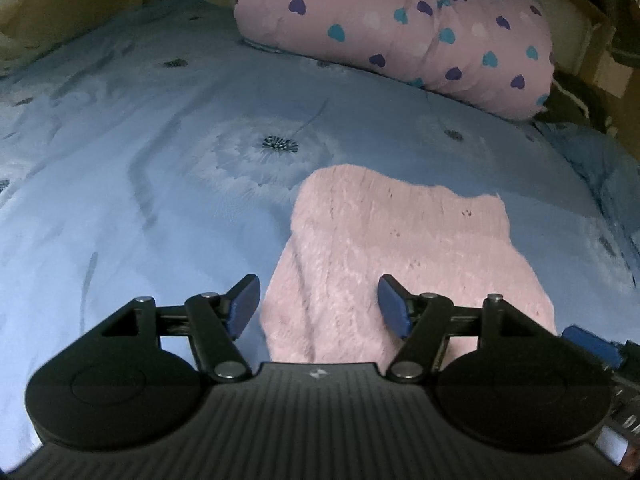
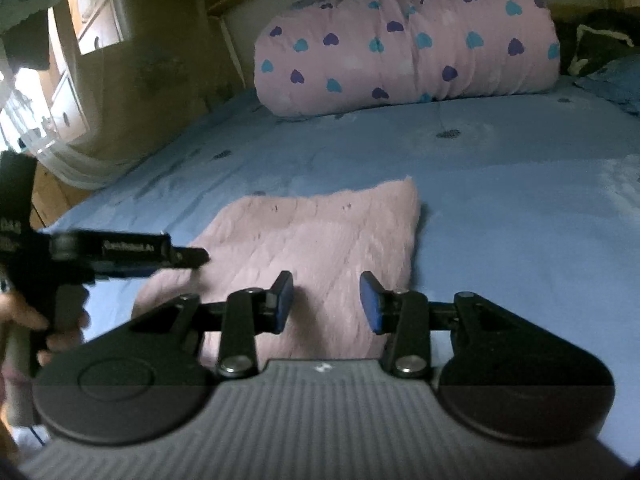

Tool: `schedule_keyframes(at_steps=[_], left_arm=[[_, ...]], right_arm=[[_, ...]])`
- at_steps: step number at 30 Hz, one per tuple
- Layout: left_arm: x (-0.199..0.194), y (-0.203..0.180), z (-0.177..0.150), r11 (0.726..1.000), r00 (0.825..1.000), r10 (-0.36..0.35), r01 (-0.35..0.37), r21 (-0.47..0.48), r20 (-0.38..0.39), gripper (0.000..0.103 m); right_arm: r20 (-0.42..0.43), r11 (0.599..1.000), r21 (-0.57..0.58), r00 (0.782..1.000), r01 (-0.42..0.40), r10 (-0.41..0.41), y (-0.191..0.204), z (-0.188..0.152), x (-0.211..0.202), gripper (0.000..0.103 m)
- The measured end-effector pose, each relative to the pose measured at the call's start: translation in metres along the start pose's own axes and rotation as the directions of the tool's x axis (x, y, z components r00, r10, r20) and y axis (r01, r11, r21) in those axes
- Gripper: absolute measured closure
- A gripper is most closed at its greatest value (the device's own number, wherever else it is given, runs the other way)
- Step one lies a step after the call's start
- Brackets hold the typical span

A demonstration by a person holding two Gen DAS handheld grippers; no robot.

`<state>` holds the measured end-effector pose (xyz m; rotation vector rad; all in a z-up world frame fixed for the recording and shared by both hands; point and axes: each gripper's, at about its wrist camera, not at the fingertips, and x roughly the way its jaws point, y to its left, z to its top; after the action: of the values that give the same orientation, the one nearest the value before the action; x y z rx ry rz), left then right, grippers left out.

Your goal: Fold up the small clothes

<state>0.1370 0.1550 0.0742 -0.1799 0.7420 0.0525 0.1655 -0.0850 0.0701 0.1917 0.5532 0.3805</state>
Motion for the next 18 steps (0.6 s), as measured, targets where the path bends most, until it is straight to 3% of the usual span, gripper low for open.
schedule_keyframes(at_steps=[6, 12, 14, 16, 18], left_arm=[[0.003, 0.010, -0.007, 0.999, 0.999, 0.032, -0.032, 0.039, -0.013, 0.022], [-0.008, 0.020, -0.009, 0.999, 0.999, -0.030, 0.030, 0.014, -0.019, 0.018], [-0.009, 0.022, -0.009, 0.998, 0.998, -0.062, 0.061, -0.014, -0.029, 0.013], [-0.007, 0.025, -0.009, 0.994, 0.994, -0.098, 0.096, -0.048, -0.047, 0.012], [-0.003, 0.027, -0.009, 0.991, 0.991, -0.115, 0.111, -0.078, -0.060, 0.012]], right_arm=[[-0.049, 0.998, -0.032, 0.997, 0.054, -0.055, 0.004, -0.027, 0.005, 0.059], [-0.066, 0.998, 0.034, 0.997, 0.048, -0.046, -0.002, -0.024, 0.003, 0.056], [-0.050, 0.994, 0.097, 0.998, 0.039, -0.034, -0.008, -0.018, -0.002, 0.046], [-0.032, 0.988, 0.151, 0.999, 0.022, -0.018, -0.014, -0.012, -0.004, 0.025], [-0.014, 0.980, 0.200, 1.000, 0.004, -0.002, -0.021, -0.006, -0.001, 0.025]])
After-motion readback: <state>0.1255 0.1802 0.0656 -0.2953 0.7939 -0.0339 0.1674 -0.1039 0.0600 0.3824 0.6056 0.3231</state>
